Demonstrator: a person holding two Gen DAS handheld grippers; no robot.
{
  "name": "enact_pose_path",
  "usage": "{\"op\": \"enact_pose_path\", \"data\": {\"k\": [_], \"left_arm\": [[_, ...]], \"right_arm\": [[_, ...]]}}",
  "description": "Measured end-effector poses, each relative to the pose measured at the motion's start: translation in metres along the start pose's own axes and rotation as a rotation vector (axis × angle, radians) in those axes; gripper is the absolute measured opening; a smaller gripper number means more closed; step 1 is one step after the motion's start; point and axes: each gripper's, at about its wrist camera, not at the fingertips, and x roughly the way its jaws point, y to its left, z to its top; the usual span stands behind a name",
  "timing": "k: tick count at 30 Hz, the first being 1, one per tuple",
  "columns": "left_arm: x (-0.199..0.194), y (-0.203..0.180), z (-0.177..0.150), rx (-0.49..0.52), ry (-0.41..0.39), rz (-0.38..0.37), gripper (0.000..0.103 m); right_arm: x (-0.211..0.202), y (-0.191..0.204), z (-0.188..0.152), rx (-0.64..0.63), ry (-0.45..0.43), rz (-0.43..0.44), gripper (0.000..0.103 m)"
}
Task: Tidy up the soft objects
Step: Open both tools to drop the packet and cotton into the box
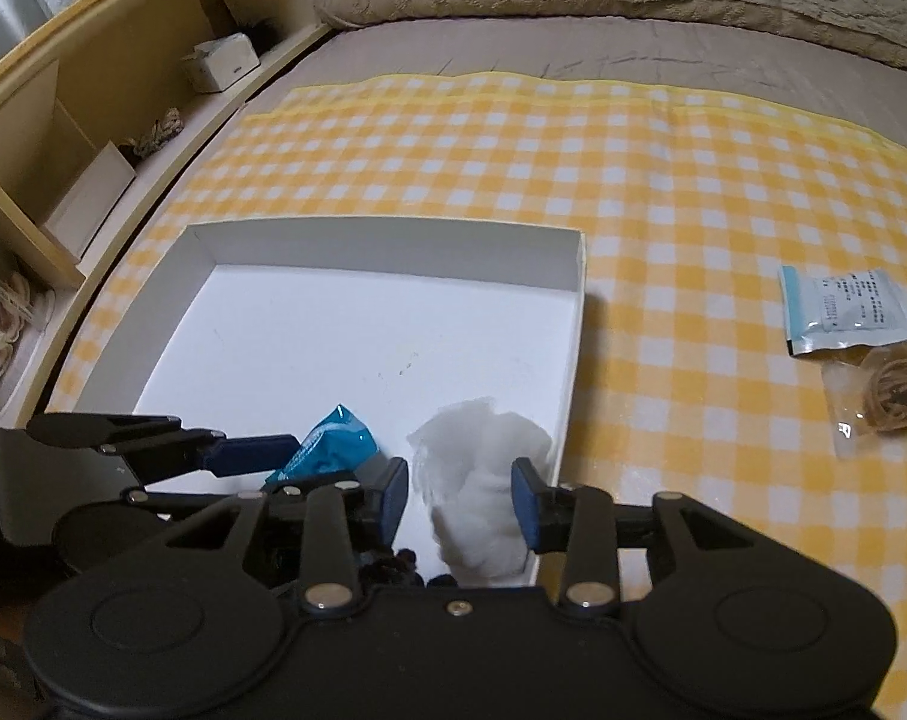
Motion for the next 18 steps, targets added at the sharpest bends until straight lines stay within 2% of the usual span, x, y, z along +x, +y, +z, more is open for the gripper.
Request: {"op": "enact_pose_path", "data": {"k": [1, 3, 5, 18], "left_arm": [[0.000, 0.000, 0.000, 0.000, 0.003, -0.004, 0.045], [-0.001, -0.002, -0.001, -0.006, 0.008, -0.013, 0.058], [-0.004, -0.002, -0.001, -0.008, -0.001, -0.013, 0.062], [-0.037, 0.001, -0.003, -0.054, -0.070, -0.014, 0.070]], "right_arm": [[-0.001, -0.001, 0.000, 0.003, -0.002, 0.001, 0.042], [-0.004, -0.003, 0.000, 0.012, -0.003, 0.001, 0.042], [-0.007, -0.004, 0.000, 0.022, -0.002, 0.003, 0.042], [-0.032, -0.006, -0.008, 0.043, -0.041, 0.000, 0.046]]}}
